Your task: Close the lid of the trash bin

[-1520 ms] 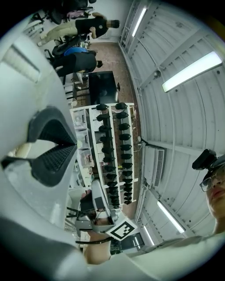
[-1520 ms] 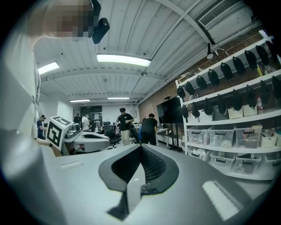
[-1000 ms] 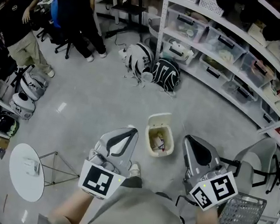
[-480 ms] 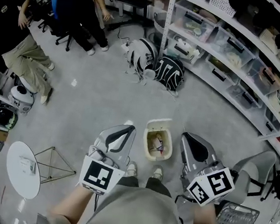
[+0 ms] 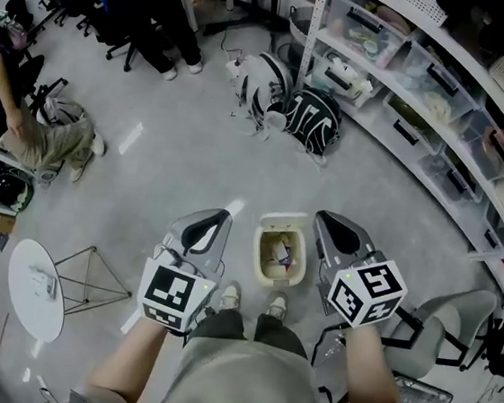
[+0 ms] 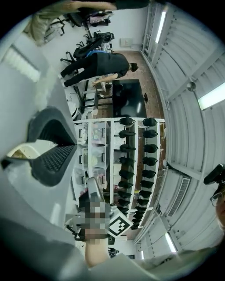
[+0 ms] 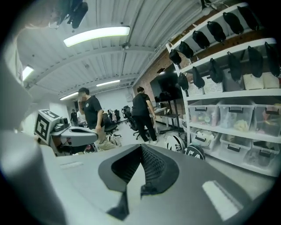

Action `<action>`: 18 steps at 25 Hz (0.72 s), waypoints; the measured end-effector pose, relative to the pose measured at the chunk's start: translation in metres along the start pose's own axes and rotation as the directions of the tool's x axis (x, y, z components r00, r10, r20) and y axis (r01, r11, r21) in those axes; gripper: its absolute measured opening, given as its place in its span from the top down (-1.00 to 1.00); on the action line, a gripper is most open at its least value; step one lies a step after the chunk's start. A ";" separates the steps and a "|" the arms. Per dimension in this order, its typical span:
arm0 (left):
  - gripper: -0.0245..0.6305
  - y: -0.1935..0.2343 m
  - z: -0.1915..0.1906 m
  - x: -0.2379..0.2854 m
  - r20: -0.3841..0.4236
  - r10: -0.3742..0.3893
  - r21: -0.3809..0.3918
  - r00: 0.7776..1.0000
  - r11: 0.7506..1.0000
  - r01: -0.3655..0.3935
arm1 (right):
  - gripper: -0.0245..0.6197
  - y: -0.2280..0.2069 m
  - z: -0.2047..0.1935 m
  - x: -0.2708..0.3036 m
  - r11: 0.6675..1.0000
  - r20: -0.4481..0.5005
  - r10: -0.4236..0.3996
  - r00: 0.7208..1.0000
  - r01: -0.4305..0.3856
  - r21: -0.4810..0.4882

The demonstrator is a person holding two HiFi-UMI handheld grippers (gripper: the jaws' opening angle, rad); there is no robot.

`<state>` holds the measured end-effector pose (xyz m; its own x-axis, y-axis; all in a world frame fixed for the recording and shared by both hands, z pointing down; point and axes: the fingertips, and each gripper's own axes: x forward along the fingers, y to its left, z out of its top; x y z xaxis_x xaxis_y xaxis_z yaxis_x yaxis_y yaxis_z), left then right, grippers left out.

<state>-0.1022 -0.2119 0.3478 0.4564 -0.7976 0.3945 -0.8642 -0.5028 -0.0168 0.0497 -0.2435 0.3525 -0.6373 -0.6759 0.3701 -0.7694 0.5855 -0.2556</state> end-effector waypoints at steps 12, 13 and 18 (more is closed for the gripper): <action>0.92 0.024 -0.093 0.084 -0.168 -0.045 -0.116 0.985 0.993 0.026 | 0.91 -0.091 -0.131 0.126 0.990 -0.250 -0.043 0.967 0.074 0.116; 0.92 0.024 -0.103 0.090 -0.182 -0.051 -0.122 0.982 0.992 0.029 | 0.91 -0.097 -0.145 0.135 0.990 -0.274 -0.047 0.960 0.082 0.118; 0.92 0.023 -0.158 0.121 -0.251 -0.075 -0.153 0.965 0.987 0.037 | 0.91 -0.129 -0.215 0.171 0.982 -0.380 -0.070 0.922 0.131 0.137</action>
<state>-0.1000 -0.2669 0.5402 0.4519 -0.6486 0.6124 -0.8692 -0.4746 0.1388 0.0493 -0.3384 0.6404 -0.5175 -0.4939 0.6988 -0.8447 0.4253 -0.3250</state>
